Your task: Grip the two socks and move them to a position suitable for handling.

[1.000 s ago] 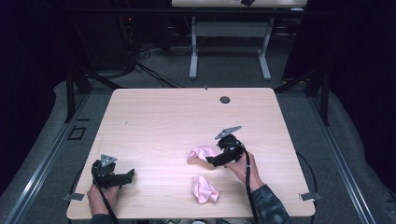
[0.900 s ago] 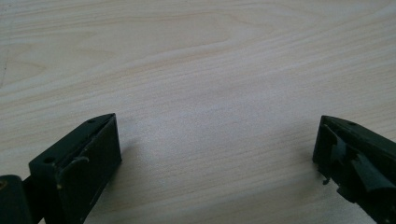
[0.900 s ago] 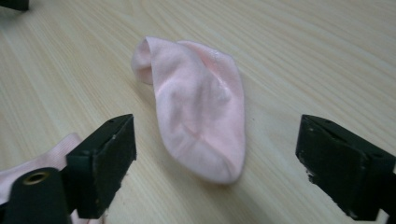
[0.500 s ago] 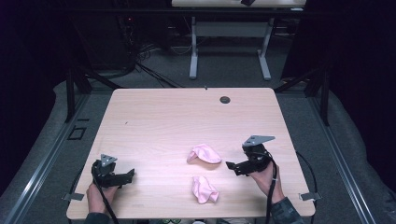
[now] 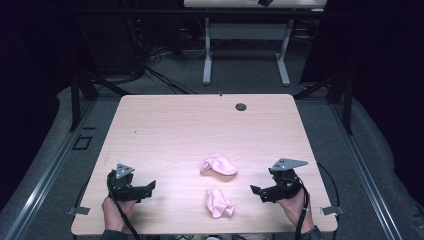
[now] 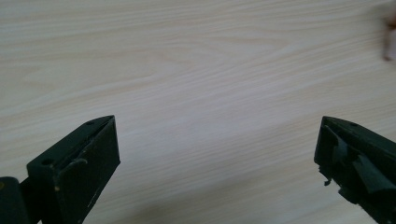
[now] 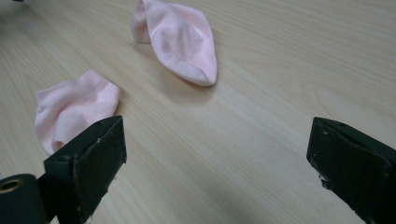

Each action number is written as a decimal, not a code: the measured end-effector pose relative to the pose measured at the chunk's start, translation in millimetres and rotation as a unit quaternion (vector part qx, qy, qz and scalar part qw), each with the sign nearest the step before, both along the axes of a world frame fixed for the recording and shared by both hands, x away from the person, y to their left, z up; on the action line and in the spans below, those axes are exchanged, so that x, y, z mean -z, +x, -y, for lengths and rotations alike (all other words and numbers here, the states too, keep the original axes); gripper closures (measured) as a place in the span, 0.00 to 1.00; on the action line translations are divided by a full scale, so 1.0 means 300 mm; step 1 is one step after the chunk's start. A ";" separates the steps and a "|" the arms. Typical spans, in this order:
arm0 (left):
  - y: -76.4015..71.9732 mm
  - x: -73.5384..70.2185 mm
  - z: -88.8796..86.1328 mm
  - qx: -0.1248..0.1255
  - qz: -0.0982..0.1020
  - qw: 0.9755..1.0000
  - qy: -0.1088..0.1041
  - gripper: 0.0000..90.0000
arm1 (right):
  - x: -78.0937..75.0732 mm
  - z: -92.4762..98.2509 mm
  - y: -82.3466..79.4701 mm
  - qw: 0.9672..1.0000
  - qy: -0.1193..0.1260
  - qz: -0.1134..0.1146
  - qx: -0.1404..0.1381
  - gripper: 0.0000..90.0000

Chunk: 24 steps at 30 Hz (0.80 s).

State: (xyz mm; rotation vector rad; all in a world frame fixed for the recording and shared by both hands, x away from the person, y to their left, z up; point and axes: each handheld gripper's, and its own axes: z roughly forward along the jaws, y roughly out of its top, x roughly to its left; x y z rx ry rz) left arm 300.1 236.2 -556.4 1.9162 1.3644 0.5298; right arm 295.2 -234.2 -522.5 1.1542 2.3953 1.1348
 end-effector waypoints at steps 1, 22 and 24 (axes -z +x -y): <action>-0.002 -0.006 0.015 0.007 0.001 1.000 0.000 0.00 | 0.000 0.000 0.000 1.000 0.000 0.000 0.000 0.05; -0.142 0.023 0.243 0.087 0.003 0.996 -0.029 0.00 | -0.003 -0.132 -0.083 0.998 0.001 -0.003 -0.057 0.10; -0.149 0.029 0.238 0.084 0.001 0.996 -0.030 0.00 | -0.010 -0.163 -0.080 0.998 -0.003 -0.001 -0.071 0.13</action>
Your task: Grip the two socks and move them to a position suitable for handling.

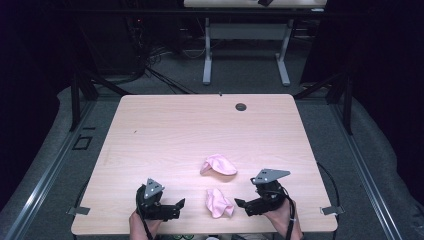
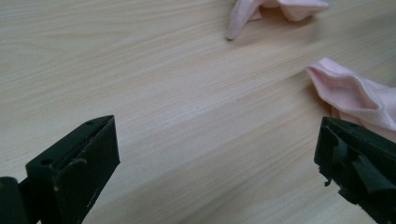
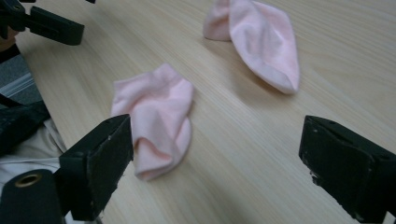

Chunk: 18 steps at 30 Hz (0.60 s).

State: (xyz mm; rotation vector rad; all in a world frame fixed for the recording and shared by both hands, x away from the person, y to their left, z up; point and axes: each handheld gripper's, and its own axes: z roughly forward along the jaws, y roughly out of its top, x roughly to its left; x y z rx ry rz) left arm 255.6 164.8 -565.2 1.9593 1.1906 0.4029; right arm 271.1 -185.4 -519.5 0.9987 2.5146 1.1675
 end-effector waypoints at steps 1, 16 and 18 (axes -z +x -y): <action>0.000 0.004 -0.003 -0.001 -0.001 1.000 0.002 0.00 | -0.004 -0.019 0.002 1.000 -0.005 -0.001 -0.008 0.15; 0.009 0.036 -0.016 -0.011 -0.007 1.000 0.014 0.00 | 0.094 -0.367 0.008 0.989 -0.128 -0.012 -0.079 0.59; 0.008 0.038 -0.016 -0.011 -0.006 1.000 0.013 0.00 | 0.103 -0.350 0.024 0.991 -0.112 -0.023 -0.070 0.74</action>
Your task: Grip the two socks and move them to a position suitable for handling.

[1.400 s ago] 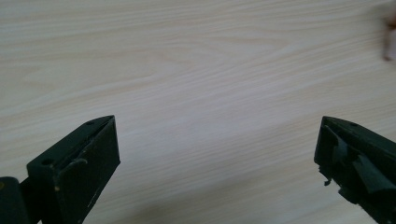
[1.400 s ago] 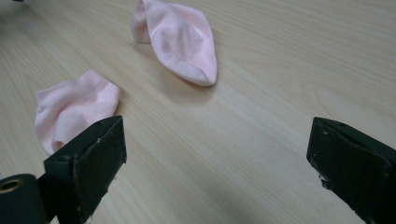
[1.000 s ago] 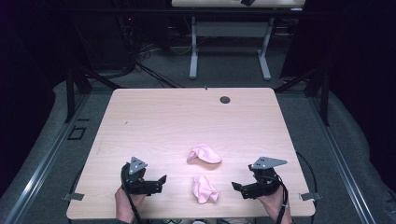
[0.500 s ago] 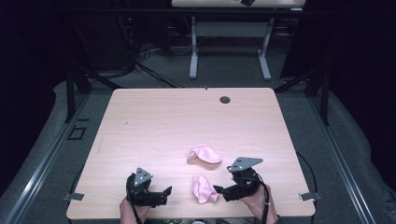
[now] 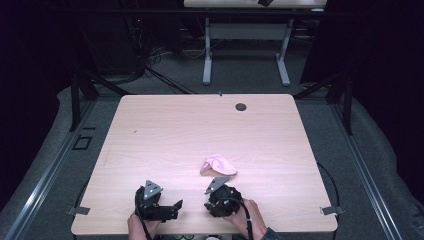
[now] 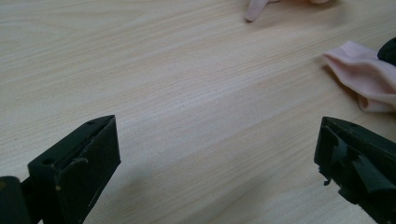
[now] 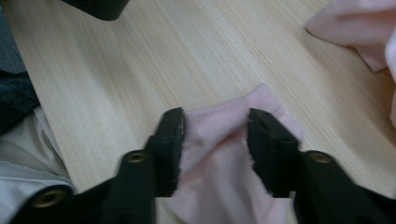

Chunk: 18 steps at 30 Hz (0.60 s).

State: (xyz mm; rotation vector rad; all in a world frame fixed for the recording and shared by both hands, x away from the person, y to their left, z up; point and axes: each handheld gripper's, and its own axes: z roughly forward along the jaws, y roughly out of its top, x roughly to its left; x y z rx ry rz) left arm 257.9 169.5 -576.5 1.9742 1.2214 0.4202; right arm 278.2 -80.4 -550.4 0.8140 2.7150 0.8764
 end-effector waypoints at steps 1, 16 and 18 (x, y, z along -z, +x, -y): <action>-0.001 0.001 0.000 0.000 0.000 1.000 0.000 0.00 | 0.001 0.010 0.007 1.000 0.002 -0.005 0.005 0.79; 0.006 0.017 0.061 0.033 0.008 0.999 -0.009 0.01 | -0.139 0.173 0.027 0.990 0.126 0.025 0.057 0.95; 0.007 0.020 0.076 0.041 0.009 0.999 -0.008 0.01 | -0.162 0.182 0.027 0.988 0.140 0.033 0.058 0.95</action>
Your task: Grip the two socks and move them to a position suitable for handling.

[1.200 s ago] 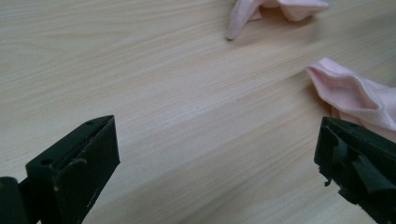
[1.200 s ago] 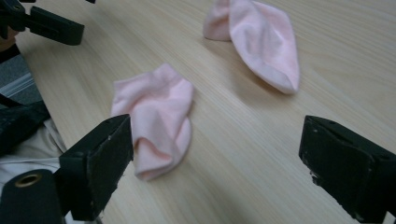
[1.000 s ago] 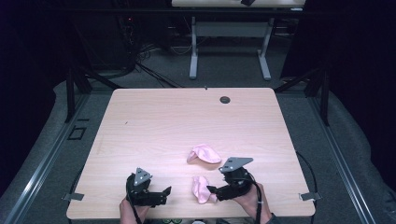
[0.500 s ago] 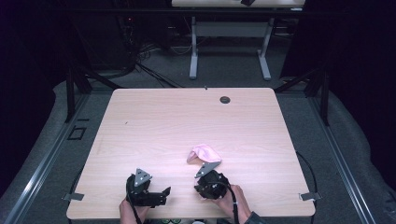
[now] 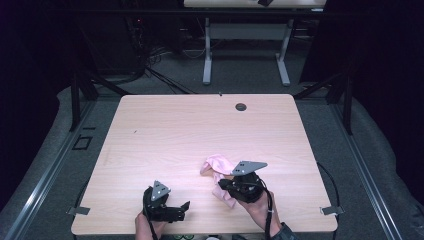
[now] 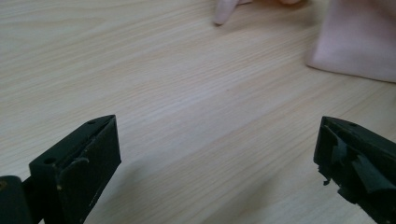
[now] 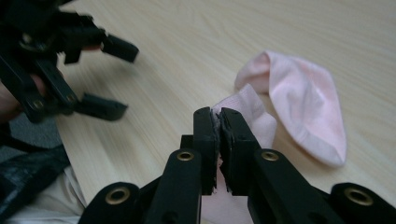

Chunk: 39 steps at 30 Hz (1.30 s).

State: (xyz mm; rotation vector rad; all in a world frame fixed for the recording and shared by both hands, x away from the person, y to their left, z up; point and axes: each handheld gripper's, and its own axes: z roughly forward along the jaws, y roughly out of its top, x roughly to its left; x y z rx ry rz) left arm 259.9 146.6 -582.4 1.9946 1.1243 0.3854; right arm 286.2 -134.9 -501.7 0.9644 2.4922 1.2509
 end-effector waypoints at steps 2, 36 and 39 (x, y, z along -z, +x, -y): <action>0.001 0.003 0.028 0.011 0.000 1.000 0.004 0.02 | -0.014 0.004 0.003 1.000 0.009 0.007 0.004 0.95; 0.044 -0.064 0.252 -0.002 0.125 0.992 0.007 0.99 | -0.141 -0.013 -0.011 0.995 0.068 0.067 0.038 0.95; 0.025 -0.086 0.233 0.004 0.135 0.990 0.034 0.99 | -0.133 0.010 -0.018 0.994 0.069 0.068 0.042 0.95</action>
